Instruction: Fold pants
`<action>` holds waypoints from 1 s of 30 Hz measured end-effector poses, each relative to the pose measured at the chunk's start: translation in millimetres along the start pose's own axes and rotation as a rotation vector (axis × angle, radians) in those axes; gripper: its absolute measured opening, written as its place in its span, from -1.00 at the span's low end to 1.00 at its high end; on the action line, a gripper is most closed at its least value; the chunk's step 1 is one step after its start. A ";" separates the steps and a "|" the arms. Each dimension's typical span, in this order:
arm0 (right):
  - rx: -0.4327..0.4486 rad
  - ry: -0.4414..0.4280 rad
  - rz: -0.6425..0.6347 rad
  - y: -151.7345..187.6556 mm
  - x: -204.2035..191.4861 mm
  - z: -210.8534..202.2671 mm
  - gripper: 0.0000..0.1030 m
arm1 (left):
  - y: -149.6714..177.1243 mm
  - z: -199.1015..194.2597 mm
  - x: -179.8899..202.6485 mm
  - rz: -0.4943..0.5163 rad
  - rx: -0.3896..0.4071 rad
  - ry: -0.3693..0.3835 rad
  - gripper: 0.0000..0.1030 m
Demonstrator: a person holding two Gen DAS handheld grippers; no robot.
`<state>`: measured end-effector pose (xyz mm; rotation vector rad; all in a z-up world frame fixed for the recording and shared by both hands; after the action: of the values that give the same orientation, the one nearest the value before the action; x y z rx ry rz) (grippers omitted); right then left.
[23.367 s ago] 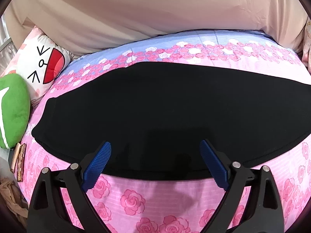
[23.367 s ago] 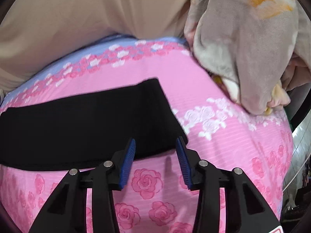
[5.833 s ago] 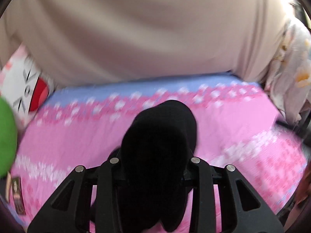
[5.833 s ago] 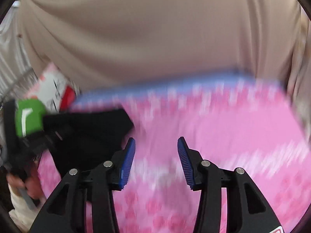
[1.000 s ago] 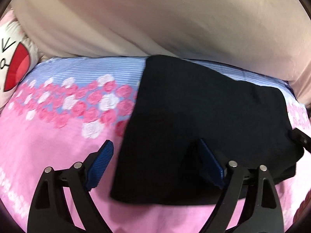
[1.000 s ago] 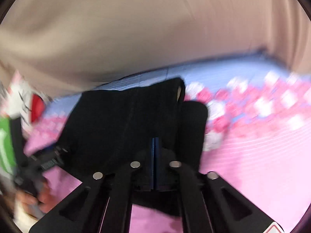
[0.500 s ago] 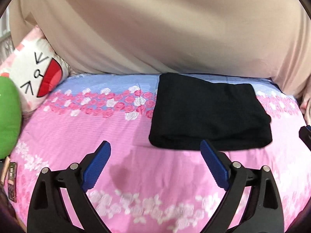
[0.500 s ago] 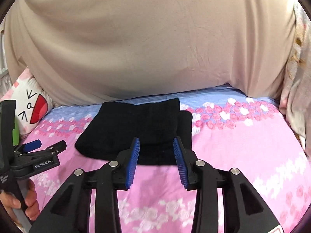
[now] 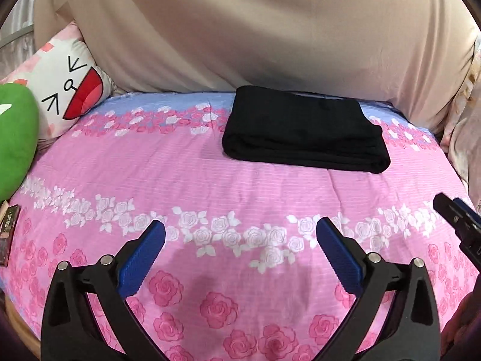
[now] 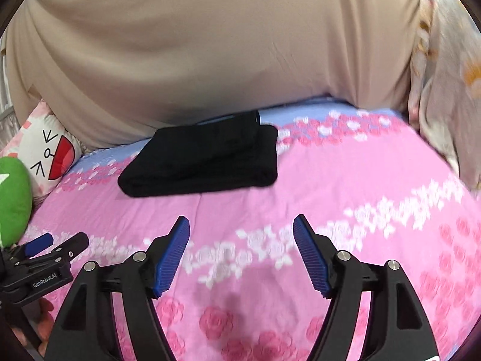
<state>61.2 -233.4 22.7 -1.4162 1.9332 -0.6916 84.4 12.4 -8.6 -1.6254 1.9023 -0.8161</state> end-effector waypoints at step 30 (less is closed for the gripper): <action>0.007 0.056 -0.095 -4.3 -30.1 10.4 0.54 | -19.3 9.4 11.8 0.018 -0.002 -0.004 0.91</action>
<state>78.3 -206.3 24.5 -1.5067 1.9140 -0.7893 102.4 -2.3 -1.1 -1.6078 1.9130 -0.8036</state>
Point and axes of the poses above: each gripper's, at about its wrist camera, not at the fingertips, and z roughly the way its jaws point, x to its right, y to its underside, the point moved 4 cm from there along z, roughly the way its jaws point, and after that the axes turned 4 degrees about -x, right-handed, at the moved point
